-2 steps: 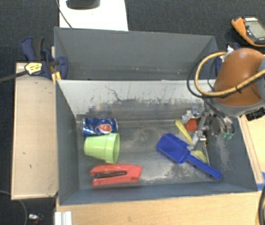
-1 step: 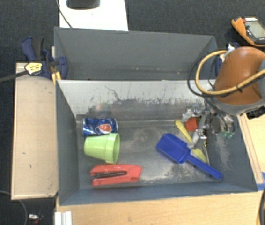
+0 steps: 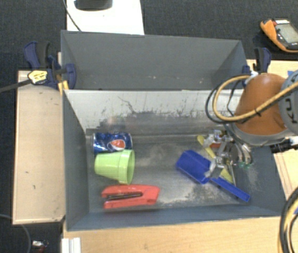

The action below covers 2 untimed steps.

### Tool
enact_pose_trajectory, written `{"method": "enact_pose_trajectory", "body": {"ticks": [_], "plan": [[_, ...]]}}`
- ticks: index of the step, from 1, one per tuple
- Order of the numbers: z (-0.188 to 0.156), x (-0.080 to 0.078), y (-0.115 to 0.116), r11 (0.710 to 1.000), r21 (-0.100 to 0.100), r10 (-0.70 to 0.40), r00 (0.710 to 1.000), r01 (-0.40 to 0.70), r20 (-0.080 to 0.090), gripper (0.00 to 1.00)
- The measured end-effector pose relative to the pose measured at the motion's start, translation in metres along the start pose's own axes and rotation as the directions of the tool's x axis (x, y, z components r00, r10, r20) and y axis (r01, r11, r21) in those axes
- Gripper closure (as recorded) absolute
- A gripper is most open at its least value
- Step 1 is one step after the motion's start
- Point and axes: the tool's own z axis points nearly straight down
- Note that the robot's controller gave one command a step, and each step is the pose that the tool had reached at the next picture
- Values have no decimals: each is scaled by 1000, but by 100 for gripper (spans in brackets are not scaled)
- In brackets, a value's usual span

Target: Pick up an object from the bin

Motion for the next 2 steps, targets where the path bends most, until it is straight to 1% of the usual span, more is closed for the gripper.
{"method": "enact_pose_trajectory", "body": {"ticks": [1,2], "plan": [[2,20,4,1000,1,32,999,-32,-9,0],[0,62,23,993,2,119,993,-119,-14,0]]}}
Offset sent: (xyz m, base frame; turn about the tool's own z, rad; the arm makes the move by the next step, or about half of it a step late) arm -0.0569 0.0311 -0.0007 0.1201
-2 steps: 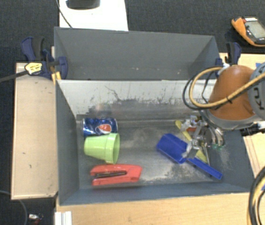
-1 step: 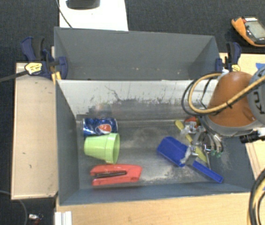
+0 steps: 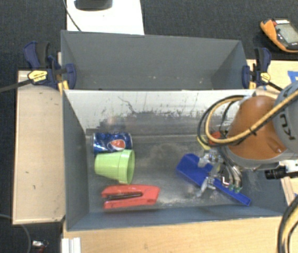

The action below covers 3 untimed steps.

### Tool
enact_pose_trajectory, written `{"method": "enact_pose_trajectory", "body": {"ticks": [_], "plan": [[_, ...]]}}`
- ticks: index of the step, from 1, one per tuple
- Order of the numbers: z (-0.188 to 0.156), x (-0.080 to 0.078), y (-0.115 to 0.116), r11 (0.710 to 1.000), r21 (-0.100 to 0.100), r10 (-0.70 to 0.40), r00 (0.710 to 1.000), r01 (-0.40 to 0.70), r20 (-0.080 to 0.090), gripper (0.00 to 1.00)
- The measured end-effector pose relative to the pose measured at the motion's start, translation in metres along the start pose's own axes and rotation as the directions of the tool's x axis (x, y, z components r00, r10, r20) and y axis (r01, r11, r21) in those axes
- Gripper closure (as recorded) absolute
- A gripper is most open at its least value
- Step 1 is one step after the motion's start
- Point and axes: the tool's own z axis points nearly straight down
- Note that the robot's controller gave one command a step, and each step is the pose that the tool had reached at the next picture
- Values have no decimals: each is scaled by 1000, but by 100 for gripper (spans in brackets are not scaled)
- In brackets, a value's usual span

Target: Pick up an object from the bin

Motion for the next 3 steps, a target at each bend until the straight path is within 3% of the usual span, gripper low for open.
{"method": "enact_pose_trajectory", "body": {"ticks": [1,2,3], "plan": [[28,1,-20,984,-2,180,984,-180,10,0],[26,-7,-50,995,-2,100,995,-100,15,100],[26,-7,-50,995,-2,100,995,-100,16,100]]}}
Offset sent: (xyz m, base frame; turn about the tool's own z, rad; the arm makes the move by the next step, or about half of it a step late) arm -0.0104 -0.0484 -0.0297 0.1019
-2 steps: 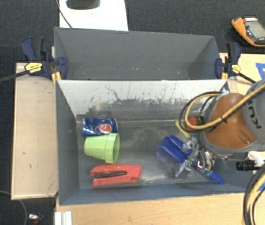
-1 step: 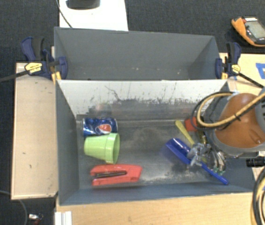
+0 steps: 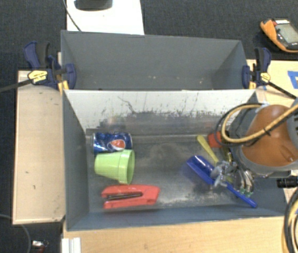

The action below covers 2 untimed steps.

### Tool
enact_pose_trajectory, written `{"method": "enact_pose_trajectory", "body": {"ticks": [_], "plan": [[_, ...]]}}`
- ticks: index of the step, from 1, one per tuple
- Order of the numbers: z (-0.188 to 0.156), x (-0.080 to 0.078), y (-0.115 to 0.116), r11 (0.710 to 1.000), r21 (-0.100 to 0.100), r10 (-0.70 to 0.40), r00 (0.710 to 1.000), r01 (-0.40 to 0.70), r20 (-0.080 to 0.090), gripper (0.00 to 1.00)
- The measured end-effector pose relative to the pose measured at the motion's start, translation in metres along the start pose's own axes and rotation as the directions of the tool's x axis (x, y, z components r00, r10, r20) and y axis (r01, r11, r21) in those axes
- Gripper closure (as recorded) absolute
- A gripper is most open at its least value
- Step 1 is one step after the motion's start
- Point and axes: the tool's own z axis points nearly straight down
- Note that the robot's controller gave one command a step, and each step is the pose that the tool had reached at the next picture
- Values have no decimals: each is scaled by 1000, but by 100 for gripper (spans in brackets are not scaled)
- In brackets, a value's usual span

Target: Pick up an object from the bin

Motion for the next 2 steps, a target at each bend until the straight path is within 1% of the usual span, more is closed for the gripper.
{"method": "enact_pose_trajectory", "body": {"ticks": [2], "plan": [[-42,1,0,1000,0,-3,1000,3,-4,100]]}}
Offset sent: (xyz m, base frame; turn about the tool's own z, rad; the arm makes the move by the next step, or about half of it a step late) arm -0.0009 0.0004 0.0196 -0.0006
